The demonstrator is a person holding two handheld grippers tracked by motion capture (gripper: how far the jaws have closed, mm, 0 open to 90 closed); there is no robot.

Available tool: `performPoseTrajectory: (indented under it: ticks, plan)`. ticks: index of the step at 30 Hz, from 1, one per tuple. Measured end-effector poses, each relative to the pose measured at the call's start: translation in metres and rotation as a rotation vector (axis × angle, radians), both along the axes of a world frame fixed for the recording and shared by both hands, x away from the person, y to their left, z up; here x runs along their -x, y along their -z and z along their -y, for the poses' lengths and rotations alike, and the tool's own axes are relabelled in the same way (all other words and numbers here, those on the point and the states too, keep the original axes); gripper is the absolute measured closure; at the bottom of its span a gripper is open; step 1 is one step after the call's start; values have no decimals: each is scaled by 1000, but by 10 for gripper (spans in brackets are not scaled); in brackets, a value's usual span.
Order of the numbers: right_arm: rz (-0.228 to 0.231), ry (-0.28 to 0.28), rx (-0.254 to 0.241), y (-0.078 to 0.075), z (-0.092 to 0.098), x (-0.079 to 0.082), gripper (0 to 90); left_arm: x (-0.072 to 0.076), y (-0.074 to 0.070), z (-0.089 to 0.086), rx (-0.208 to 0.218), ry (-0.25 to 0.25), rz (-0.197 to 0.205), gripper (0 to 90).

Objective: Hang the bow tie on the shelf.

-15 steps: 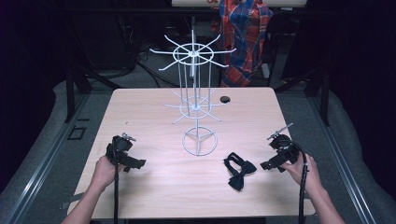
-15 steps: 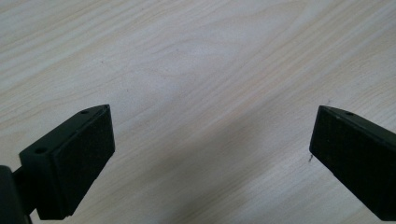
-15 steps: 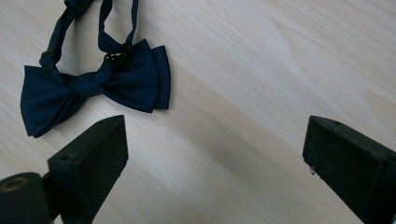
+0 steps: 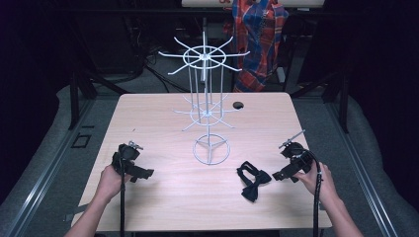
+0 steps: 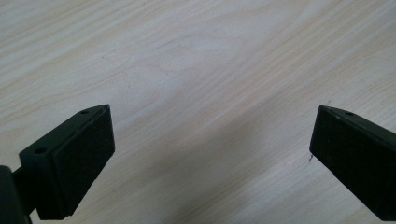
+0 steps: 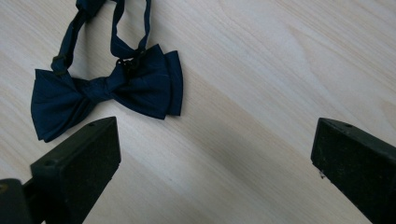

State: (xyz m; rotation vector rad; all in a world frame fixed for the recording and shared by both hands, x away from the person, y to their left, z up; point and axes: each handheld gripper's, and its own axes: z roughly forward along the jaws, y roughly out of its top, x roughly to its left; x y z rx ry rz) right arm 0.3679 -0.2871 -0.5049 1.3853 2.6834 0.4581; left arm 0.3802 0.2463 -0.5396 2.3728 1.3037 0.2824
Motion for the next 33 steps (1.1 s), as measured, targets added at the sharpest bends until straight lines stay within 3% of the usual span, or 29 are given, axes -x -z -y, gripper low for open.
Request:
performPoseTrajectory:
  ticks: [6,7,11,17,24,25,26,27,33]
  plan:
    - [-8,-26,4,3,-9,-2,0,-1,-1,3,0,2,4,1]
    - [19,-1,-42,7,-14,0,0,-2,0,5,-5,6,4,1]
    - [7,-43,-13,4,-22,-3,0,-2,1,7,-14,12,-3,1]
    - [13,-81,-23,4,-34,-4,0,-2,1,4,-5,6,-2,1]
    - [22,-97,-41,8,-45,-3,0,-2,0,5,-6,11,1,1]
    - [29,-103,-37,9,-47,-2,3,-2,0,5,-7,11,1,1]
    - [43,-115,7,9,-51,-2,11,-2,0,5,-7,10,0,1]
    - [37,-116,-16,11,-53,-3,13,-2,0,5,-10,12,1,1]
    - [29,-129,-13,16,-62,-4,51,-2,0,6,-11,15,1,1]
